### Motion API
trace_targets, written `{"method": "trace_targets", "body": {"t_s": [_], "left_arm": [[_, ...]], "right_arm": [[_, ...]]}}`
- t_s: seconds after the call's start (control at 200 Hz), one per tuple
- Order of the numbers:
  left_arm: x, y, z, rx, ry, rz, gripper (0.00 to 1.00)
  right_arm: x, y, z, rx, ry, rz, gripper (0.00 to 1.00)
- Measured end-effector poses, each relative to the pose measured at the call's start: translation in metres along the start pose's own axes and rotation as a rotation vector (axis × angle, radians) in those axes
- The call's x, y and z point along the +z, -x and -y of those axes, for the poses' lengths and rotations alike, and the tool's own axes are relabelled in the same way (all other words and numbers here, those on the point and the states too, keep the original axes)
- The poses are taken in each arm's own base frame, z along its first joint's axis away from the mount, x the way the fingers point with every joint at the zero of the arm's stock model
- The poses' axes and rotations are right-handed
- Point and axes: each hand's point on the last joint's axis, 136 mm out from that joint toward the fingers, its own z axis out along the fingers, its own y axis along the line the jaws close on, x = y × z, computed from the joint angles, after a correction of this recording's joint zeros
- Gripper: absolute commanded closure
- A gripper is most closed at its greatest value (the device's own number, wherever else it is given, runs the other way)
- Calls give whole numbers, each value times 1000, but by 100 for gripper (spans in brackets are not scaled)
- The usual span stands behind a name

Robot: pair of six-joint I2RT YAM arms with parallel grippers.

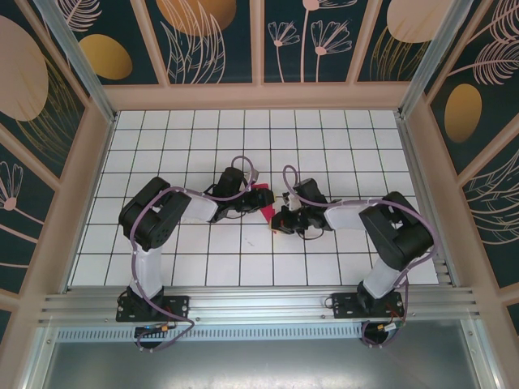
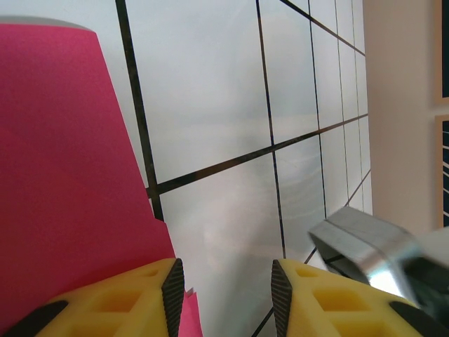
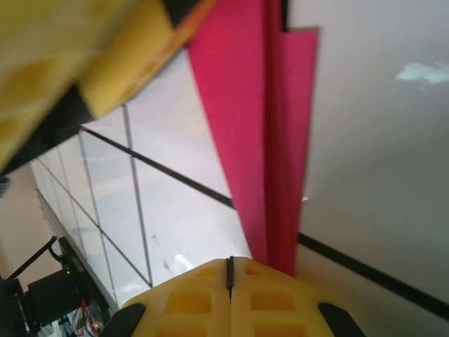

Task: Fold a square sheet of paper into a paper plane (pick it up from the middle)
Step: Fold the wing for the fifth time at the center of the table.

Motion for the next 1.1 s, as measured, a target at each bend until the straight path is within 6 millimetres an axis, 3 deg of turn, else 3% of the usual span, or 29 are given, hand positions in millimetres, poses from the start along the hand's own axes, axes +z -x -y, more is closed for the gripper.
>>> {"method": "trace_targets", "body": {"t_s": [0.29, 0.56, 0.891, 1.096], "left_arm": [[0, 0, 0, 2, 2, -2, 59], [0, 0, 0, 2, 1, -2, 60], [1, -1, 0, 2, -2, -7, 60], [1, -1, 0, 2, -3, -8, 60]], "right_arm": [[2, -2, 4, -13, 26, 17, 100], [-10, -12, 2, -12, 24, 16, 100], [-10, 23, -33, -68, 87, 75, 99], [9, 23, -10, -25, 40, 41, 100]]}}
